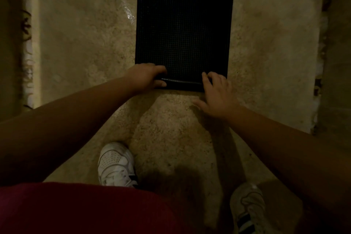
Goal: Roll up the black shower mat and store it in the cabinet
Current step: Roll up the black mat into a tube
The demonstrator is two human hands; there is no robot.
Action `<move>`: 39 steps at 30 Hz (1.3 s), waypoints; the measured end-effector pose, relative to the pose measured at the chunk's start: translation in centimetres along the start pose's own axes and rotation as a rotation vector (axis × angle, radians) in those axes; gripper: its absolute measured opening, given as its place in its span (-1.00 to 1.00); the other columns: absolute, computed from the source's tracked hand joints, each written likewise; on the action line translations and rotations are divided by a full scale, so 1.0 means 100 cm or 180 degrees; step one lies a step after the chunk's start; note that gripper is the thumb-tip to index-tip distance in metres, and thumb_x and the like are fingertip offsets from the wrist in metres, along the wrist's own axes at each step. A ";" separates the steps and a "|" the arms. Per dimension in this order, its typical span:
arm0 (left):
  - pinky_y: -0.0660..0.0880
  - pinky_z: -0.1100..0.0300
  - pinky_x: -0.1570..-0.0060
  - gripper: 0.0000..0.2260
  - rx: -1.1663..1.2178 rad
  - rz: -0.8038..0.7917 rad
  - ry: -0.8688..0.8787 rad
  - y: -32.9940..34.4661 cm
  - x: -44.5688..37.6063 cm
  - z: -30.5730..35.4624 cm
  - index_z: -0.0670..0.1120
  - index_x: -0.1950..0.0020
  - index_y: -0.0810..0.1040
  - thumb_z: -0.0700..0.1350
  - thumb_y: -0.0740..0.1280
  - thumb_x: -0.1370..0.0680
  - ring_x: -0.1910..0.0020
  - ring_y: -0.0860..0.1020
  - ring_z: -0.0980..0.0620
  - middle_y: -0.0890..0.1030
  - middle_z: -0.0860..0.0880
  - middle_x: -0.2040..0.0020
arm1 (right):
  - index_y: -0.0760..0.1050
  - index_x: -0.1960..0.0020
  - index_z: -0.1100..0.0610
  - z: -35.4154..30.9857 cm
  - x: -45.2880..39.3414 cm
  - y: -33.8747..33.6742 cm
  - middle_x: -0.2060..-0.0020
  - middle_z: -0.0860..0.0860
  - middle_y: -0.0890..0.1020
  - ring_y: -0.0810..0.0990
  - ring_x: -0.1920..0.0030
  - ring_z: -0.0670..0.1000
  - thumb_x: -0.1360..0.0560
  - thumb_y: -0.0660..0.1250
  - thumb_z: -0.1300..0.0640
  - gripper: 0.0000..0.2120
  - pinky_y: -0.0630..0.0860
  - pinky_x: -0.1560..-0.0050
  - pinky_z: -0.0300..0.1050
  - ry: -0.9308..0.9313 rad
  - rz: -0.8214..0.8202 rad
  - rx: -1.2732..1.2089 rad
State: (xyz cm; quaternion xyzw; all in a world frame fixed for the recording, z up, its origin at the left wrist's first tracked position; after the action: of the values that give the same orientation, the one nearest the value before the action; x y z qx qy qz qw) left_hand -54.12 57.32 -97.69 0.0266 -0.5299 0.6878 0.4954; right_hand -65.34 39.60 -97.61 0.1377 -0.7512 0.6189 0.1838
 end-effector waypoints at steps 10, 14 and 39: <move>0.48 -0.05 0.14 -0.57 -0.0933 0.0844 0.0125 -0.003 0.019 0.026 -0.17 -0.43 0.30 -0.11 0.24 -0.58 0.06 0.50 -0.24 0.51 -0.25 -0.01 | -0.15 -0.55 0.12 0.008 -0.021 0.007 -0.56 0.08 -0.13 -0.17 -0.54 0.13 -0.38 0.12 -0.45 -0.01 -0.01 -0.46 0.15 -0.0085 -0.0284 0.0222; 0.35 -0.19 -0.29 -0.44 -0.1636 0.0407 -0.0059 0.026 0.025 0.036 -0.23 -0.53 0.00 -0.09 0.12 -0.60 -0.34 0.34 -0.38 0.33 -0.42 -0.38 | -0.17 -0.55 0.13 0.006 -0.022 0.007 -0.56 0.08 -0.14 -0.17 -0.54 0.13 -0.35 0.12 -0.49 0.05 -0.01 -0.46 0.15 -0.0060 -0.0330 0.0239; 0.41 -0.12 -0.05 -0.58 -0.1344 0.0537 0.0025 -0.002 -0.003 0.023 -0.16 -0.31 0.35 0.08 0.18 -0.57 -0.09 0.41 -0.24 0.43 -0.24 -0.16 | 0.34 -0.42 0.10 -0.008 -0.035 -0.039 -0.24 0.14 0.49 0.43 -0.19 0.19 -0.51 0.28 0.22 -0.51 0.47 -0.11 0.11 -0.0231 0.0117 -0.0016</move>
State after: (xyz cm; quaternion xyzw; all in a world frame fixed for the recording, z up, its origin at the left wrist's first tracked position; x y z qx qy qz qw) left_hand -54.90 55.41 -96.70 -0.1247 -0.6605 0.6008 0.4327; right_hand -60.41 39.57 -95.67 0.1457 -0.7613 0.6148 0.1454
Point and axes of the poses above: each hand's wrist, its own x-axis away from the middle knuckle, its own y-axis out of the palm, z = x × y, the point moved 9 cm from there along -x, towards the middle knuckle
